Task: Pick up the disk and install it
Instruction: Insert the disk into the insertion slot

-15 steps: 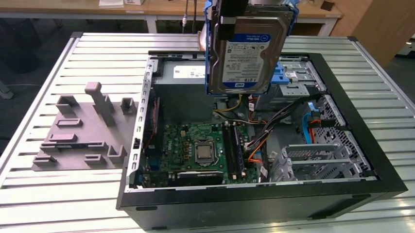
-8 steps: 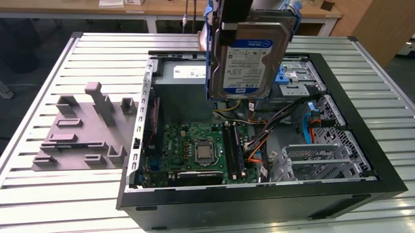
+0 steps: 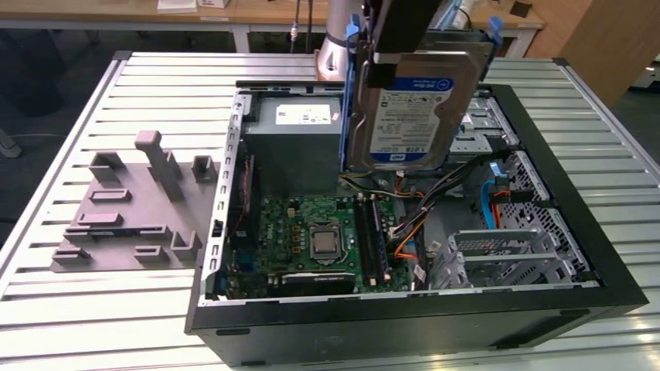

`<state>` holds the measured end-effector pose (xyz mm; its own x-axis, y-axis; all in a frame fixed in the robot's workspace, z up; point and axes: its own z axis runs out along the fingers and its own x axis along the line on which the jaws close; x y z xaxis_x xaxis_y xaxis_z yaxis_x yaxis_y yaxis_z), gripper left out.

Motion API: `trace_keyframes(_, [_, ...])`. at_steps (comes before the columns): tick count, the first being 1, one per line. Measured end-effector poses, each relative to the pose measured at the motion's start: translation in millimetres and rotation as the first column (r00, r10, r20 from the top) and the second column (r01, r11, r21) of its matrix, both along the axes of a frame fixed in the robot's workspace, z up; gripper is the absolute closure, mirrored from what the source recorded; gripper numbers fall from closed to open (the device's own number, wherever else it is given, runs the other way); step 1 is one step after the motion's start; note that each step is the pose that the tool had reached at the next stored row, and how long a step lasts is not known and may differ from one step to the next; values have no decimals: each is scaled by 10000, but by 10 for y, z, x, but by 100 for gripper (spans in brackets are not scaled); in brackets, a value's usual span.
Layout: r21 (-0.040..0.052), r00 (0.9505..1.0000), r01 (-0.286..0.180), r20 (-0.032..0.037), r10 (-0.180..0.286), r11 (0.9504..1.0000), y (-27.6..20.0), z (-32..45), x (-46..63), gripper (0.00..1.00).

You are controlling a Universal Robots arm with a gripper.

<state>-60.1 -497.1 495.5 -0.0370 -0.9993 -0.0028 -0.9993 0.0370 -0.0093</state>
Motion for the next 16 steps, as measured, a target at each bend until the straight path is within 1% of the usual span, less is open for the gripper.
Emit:
trace_keyframes(1, [-1, 10000, 1, -6, -1, 10000, -21, -6, 15, 64])
trace_keyframes(4, [2, 10000, 1, -8, -1, 10000, -112, -33, 35, 64])
trace_keyframes(5, [0, 10000, 1, -9, -1, 10000, -130, -40, 37, 64])
trace_keyframes(7, [2, 10000, 2, -8, -2, 10000, -138, -49, 37, 64])
trace_keyframes(16, [1, 10000, 1, -8, -1, 10000, -139, -51, 38, 64])
